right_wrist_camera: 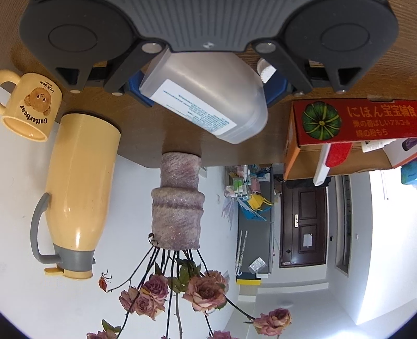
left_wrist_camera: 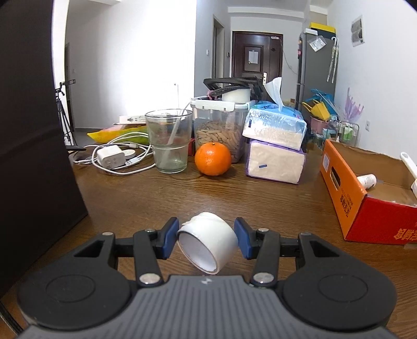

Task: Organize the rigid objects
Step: 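Lift the container and tape roll and carry both over the box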

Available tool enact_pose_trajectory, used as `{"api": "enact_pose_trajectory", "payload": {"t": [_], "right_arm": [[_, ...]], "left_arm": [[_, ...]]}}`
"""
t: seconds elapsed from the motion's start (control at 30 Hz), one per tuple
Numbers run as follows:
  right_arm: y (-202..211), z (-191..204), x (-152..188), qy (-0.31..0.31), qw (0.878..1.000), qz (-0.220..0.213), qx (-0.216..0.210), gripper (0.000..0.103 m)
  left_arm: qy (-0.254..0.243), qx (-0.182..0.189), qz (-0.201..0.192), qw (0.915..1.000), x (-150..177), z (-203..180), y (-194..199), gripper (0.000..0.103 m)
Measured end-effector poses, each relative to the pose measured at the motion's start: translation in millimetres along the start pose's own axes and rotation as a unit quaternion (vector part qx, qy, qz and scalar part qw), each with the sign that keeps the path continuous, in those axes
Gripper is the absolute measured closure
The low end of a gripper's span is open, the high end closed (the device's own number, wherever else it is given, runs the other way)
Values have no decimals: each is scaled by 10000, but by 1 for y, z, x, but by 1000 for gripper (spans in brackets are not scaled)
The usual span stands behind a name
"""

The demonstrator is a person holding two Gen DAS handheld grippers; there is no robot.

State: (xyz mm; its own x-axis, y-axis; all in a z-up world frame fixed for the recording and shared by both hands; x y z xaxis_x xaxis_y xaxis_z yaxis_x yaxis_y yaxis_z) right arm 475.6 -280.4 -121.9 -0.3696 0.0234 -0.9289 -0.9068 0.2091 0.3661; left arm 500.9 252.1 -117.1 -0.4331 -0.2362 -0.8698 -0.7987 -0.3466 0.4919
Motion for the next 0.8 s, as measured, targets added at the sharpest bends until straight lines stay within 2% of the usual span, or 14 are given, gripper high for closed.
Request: {"api": "enact_pose_trajectory", "payload": {"t": [0.3,0.8], "right_arm": [[18,5,-8,-9,9993,-304,-203,15],[52,22,-10,51,9960,-674,-583,15]], "left_arm": [[104,13,-182,9998,4,-9,35,55],[23,474,-354,9982,22,-61,87,55]]}}
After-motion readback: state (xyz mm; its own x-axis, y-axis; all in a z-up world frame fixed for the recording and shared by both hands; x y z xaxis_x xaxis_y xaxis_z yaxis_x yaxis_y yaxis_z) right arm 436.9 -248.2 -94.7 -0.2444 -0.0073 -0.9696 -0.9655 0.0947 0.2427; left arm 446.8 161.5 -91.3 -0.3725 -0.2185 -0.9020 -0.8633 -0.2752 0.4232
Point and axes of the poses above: each gripper's, at about its wrist camera, not at the fingertips, and y roughly against the way its jaws point, z to its left, x to its underside, the point moved 9 cm from there along -y, roughly the way its jaws point, and after that the axes turned 2 degrees about y, right-handed, at the moved point
